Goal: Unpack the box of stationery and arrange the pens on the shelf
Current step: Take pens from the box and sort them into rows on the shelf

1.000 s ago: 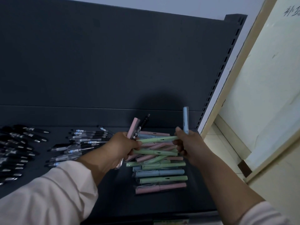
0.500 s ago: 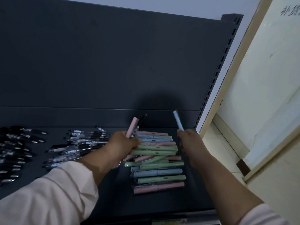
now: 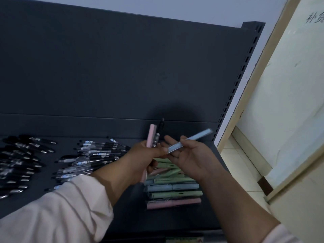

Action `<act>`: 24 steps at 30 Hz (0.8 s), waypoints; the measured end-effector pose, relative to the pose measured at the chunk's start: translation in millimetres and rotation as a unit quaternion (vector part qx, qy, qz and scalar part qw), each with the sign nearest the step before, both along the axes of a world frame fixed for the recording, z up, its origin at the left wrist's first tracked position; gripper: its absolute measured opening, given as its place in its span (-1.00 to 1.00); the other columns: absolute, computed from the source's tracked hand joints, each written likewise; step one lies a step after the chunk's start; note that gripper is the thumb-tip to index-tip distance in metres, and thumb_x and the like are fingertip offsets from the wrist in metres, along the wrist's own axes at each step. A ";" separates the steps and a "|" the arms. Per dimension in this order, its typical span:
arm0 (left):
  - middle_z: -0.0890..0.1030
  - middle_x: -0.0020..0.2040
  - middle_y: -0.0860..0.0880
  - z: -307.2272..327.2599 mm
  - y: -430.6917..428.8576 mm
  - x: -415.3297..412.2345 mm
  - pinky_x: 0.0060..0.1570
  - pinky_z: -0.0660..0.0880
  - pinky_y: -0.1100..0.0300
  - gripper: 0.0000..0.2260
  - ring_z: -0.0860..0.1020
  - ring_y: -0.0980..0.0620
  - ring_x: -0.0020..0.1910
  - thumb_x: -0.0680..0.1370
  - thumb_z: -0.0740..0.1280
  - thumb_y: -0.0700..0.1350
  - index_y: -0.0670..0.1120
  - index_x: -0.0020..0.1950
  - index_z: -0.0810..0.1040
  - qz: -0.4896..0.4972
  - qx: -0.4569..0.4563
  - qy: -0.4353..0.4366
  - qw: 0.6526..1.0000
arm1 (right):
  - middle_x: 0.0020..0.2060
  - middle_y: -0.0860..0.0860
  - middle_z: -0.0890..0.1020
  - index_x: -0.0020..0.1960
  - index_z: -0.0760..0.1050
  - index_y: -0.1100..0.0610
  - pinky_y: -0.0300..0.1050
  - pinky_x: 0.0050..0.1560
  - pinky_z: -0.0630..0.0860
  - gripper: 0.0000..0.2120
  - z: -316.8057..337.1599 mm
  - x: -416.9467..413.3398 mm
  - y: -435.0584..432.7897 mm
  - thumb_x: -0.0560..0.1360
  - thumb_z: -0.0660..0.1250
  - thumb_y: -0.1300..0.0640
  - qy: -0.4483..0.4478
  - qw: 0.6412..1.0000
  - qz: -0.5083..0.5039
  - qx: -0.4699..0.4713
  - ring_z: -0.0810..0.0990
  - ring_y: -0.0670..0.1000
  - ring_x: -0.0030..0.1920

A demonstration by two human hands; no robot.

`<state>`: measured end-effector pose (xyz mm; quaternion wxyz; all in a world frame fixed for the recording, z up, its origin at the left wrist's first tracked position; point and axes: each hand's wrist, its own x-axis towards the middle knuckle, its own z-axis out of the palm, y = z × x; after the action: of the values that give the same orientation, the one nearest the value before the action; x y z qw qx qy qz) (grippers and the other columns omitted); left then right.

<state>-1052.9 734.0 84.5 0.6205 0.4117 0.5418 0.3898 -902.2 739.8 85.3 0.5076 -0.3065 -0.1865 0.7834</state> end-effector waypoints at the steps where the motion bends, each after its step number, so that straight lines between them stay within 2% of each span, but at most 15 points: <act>1: 0.64 -0.19 -0.07 -0.4 0.5 -2.8 -0.59 0.28 0.34 -0.78 0.35 0.13 -0.49 0.48 0.42 -0.16 -0.16 0.09 0.54 0.006 -0.003 0.001 1.000 | 0.15 0.31 0.58 -0.12 0.34 0.15 0.19 0.20 0.47 -0.88 -1.0 1.5 -0.8 0.58 0.14 0.30 -0.002 1.000 0.008 0.000 0.58 0.31 0.15; 3: 0.62 -0.24 -0.05 0.1 0.0 -6.0 -0.59 0.26 0.34 -0.84 0.34 0.12 -0.49 0.49 0.41 -0.16 -0.16 0.03 0.57 0.002 0.003 0.013 1.000 | 0.13 0.26 0.61 -0.11 0.39 0.17 0.11 0.18 0.49 -0.90 -3.8 3.1 -1.3 0.57 0.19 0.30 -0.037 0.999 0.003 -0.003 0.60 0.25 0.11; 6: 0.59 -0.28 -0.06 -0.1 -1.2 -9.2 -0.59 0.25 0.33 -0.93 0.32 0.10 -0.50 0.51 0.39 -0.19 -0.16 -0.07 0.54 -0.003 0.015 0.040 0.999 | -0.08 0.13 0.62 -0.12 0.42 0.16 -0.12 -0.14 0.50 -0.90 -11.2 5.3 5.0 0.55 0.25 0.29 -0.124 0.987 -0.098 -0.018 0.56 0.04 -0.17; 8: 0.57 -0.26 -0.07 -2.5 -0.5 -11.2 -0.59 0.26 0.32 -0.90 0.35 0.09 -0.48 0.51 0.37 -0.19 -0.19 -0.02 0.53 0.003 0.013 0.067 0.998 | -0.18 0.11 0.55 -0.11 0.40 0.16 -0.17 -0.29 0.47 -0.87 -17.2 12.9 9.6 0.53 0.27 0.35 -0.144 0.972 -0.183 -0.030 0.51 -0.02 -0.27; 10: 0.50 -0.26 -0.05 -4.4 0.8 -13.0 -0.55 0.28 0.31 -0.87 0.37 0.09 -0.46 0.52 0.35 -0.19 -0.21 0.03 0.53 0.018 0.002 0.075 0.997 | -0.21 0.13 0.51 -0.07 0.37 0.17 -0.19 -0.34 0.51 -0.83 -23.9 21.6 9.8 0.51 0.30 0.39 -0.174 0.961 -0.214 -0.031 0.52 -0.01 -0.28; 12: 0.43 -0.30 -0.05 -4.5 1.4 -13.8 -0.49 0.31 0.27 -0.87 0.37 0.07 -0.43 0.54 0.30 -0.21 -0.23 0.04 0.54 0.034 -0.020 0.048 0.998 | -0.24 0.14 0.51 -0.06 0.35 0.20 -0.16 -0.39 0.57 -0.81 -31.1 26.0 6.5 0.49 0.33 0.39 -0.239 0.952 -0.187 -0.021 0.55 0.03 -0.28; 15: 0.41 -0.25 -0.08 -3.7 1.2 -14.9 -0.39 0.48 0.18 -0.86 0.44 0.02 -0.31 0.57 0.27 -0.20 -0.23 0.00 0.58 0.036 -0.044 0.018 0.998 | -0.24 0.19 0.54 0.06 0.34 0.22 0.07 -0.26 0.64 -0.74 -37.2 25.4 2.3 0.48 0.39 0.29 -0.367 0.921 -0.130 -0.003 0.58 0.10 -0.30; 16: 0.42 -0.24 -0.09 -4.3 1.3 -15.8 -0.33 0.54 0.12 -0.86 0.46 0.00 -0.27 0.58 0.26 -0.19 -0.22 -0.01 0.58 0.033 -0.048 0.006 0.998 | -0.20 0.18 0.53 0.08 0.34 0.22 0.09 -0.24 0.65 -0.72 -37.6 24.6 1.7 0.48 0.40 0.26 -0.405 0.905 -0.132 0.000 0.58 0.11 -0.29; 18: 0.45 -0.29 -0.11 -5.6 1.8 -16.9 -0.12 0.57 -0.04 -0.86 0.47 -0.02 -0.26 0.59 0.26 -0.20 -0.22 -0.02 0.58 0.026 -0.049 -0.015 0.998 | -0.06 0.12 0.48 0.14 0.35 0.20 0.09 -0.22 0.65 -0.68 -39.0 23.9 2.5 0.47 0.40 0.22 -0.478 0.867 -0.143 0.009 0.60 0.12 -0.19; 20: 0.51 -0.31 -0.12 -5.9 1.3 -17.5 -0.01 0.53 -0.09 -0.88 0.49 -0.03 -0.28 0.58 0.28 -0.21 -0.22 -0.03 0.58 0.026 -0.039 -0.020 0.999 | 0.10 0.06 0.43 0.23 0.35 0.13 0.08 -0.16 0.65 -0.54 -40.6 23.2 3.8 0.40 0.44 0.15 -0.558 0.819 -0.131 0.024 0.59 0.13 -0.05; 21: 0.54 -0.29 -0.13 -5.1 0.1 -17.9 -0.06 0.54 -0.05 -0.90 0.51 -0.03 -0.27 0.57 0.28 -0.22 -0.21 -0.03 0.58 0.026 -0.036 -0.022 0.999 | 0.16 0.06 0.42 0.28 0.36 0.11 0.04 -0.09 0.62 -0.46 -40.2 23.5 4.8 0.35 0.44 0.08 -0.619 0.777 -0.105 0.029 0.56 0.14 0.04; 22: 0.56 -0.26 -0.13 -4.1 -1.3 -18.6 -0.16 0.55 0.03 -0.92 0.53 -0.03 -0.26 0.56 0.29 -0.23 -0.20 -0.04 0.58 0.027 -0.034 -0.026 0.999 | 0.20 0.05 0.42 0.29 0.38 0.08 -0.02 -0.01 0.55 -0.46 -38.9 23.4 4.4 0.35 0.41 0.01 -0.692 0.717 -0.075 0.030 0.50 0.14 0.13; 24: 0.60 -0.22 -0.14 -3.4 -3.8 -21.0 -0.30 0.52 0.14 -0.94 0.56 -0.04 -0.21 0.55 0.31 -0.25 -0.20 -0.03 0.57 0.038 -0.031 -0.047 0.998 | 0.23 0.05 0.41 0.26 0.41 0.01 -0.09 0.08 0.33 -0.56 -32.0 19.5 -1.9 0.42 0.32 -0.05 -0.805 0.591 -0.032 0.039 0.36 0.14 0.24</act>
<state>-1073.9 730.2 81.1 0.6426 0.3527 0.5391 0.4147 -882.8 737.9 53.4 0.1866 -0.7979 -0.5396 0.1931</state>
